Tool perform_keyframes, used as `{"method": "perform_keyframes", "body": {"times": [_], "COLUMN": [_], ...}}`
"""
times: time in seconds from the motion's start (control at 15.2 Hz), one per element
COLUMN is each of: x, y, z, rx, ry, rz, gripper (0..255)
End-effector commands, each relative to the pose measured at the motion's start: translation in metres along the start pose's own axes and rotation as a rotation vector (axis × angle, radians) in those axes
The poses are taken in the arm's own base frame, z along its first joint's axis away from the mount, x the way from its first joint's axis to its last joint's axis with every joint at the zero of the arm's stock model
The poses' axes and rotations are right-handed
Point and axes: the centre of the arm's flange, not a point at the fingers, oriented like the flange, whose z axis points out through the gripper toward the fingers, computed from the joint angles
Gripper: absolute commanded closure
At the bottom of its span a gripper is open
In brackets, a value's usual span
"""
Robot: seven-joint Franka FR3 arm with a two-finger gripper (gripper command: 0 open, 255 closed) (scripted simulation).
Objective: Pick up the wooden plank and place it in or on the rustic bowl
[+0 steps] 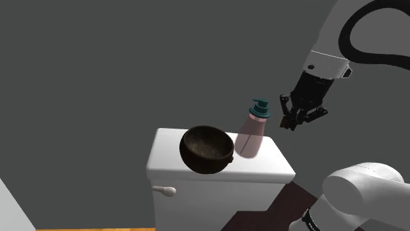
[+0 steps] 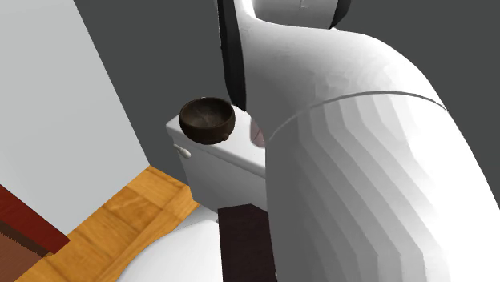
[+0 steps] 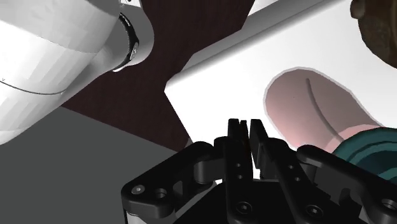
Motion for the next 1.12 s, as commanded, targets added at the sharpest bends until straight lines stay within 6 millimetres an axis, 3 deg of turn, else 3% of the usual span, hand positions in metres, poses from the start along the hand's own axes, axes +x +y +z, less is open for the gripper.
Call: {"method": "perform_keyframes", "body": {"times": [0.0,1.06], "x": [-0.018,-0.152], "y": [-0.022,-0.184], "z": [0.002,0.01], "rx": [0.001,0.001], "ry": [-0.001,-0.001], "rz": [0.0,0.0], "gripper": [255,255]}}
